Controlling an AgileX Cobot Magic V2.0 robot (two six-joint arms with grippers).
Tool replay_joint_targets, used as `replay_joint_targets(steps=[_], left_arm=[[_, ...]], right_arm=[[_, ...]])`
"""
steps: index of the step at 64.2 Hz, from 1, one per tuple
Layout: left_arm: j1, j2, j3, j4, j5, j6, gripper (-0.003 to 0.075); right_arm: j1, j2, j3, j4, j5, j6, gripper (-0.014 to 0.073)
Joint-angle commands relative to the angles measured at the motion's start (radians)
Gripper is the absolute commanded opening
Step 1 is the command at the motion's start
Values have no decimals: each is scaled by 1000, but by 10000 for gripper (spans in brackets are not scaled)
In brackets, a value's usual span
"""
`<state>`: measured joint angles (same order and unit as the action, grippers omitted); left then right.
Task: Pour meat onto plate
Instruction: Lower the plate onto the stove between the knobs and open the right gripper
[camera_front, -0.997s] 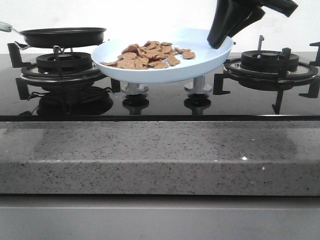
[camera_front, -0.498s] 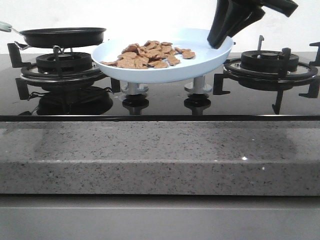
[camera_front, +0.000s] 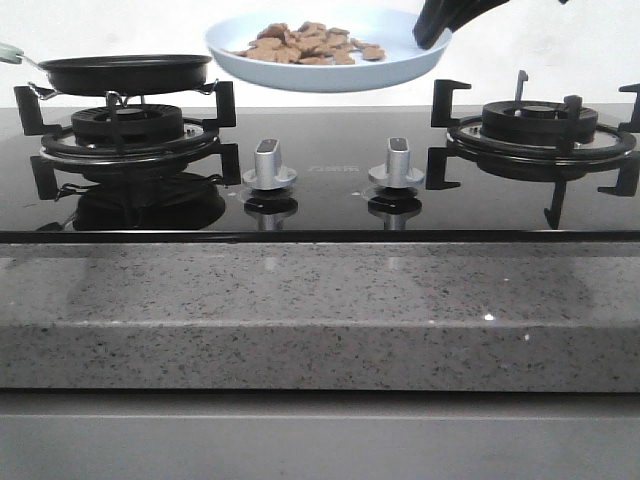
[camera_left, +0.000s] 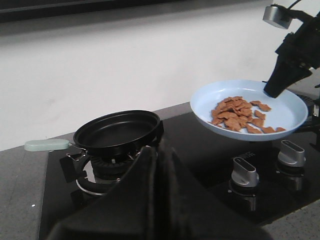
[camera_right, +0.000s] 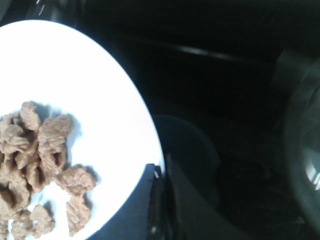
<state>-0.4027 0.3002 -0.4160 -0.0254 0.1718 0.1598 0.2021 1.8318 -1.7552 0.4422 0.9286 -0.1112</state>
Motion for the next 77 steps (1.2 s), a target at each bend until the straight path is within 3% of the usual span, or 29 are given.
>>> replay_joint_targets(steps=[1, 25, 32, 43, 49, 63, 77], left_arm=[[-8, 8, -27, -1, -94, -9, -20], [-8, 8, -27, -1, -94, -9, -20], [-8, 8, -27, -1, -94, -9, -20], [-8, 8, -25, -1, -94, -9, -20], [-8, 8, -24, -1, -92, -9, -20], [-8, 8, -23, -1, -92, -9, -20], [-8, 8, -23, -1, -92, -9, -20]], right_arm=[[-24, 23, -105, 45, -44, 1, -62], [-51, 156, -157, 43, -34, 3, -48], [-51, 160, -157, 42, -15, 3, 14], [-53, 160, -158, 40, -13, 3, 180], [-54, 160, -164, 38, -10, 3, 204], [-83, 160, -299, 28, 108, 3, 189], [-91, 160, -400, 26, 241, 3, -47]])
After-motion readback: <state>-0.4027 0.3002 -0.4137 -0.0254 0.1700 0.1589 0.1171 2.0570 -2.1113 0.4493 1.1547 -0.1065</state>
